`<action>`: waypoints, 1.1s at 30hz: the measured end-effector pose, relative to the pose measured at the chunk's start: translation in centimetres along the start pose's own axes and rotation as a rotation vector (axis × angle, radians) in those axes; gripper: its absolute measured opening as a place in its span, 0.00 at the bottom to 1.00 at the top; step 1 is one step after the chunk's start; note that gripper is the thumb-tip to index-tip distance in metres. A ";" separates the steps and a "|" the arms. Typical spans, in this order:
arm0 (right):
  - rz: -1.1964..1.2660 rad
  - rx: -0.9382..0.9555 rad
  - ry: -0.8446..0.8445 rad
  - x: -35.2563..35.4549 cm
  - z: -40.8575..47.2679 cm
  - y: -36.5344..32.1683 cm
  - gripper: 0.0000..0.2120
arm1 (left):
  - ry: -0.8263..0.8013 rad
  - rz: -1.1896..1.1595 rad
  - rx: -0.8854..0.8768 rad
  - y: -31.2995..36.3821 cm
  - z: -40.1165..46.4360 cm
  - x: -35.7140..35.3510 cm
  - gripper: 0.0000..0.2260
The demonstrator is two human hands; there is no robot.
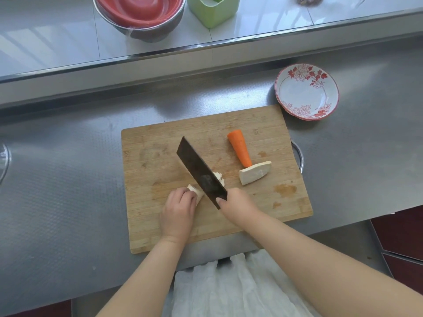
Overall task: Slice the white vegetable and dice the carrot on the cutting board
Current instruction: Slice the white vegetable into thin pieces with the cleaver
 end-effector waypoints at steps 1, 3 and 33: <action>-0.035 0.034 0.012 -0.1 -0.3 0.0 0.12 | -0.001 -0.003 0.012 -0.1 0.0 -0.1 0.11; -0.146 0.110 0.048 -0.6 -1.3 0.0 0.10 | -0.011 -0.004 0.048 -0.3 0.1 -0.2 0.11; -0.147 0.091 0.024 -0.6 -1.1 -0.3 0.10 | -0.028 -0.023 -0.004 -0.8 0.0 0.1 0.10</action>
Point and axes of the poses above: each hand's wrist, its own z-axis towards the middle knuckle, its own x-axis out of the back of the hand, y = z × x, the point moved 4 cm from there along z, towards the middle knuckle, and after that the axes turned 4 degrees about -z, right-handed, at the moved point
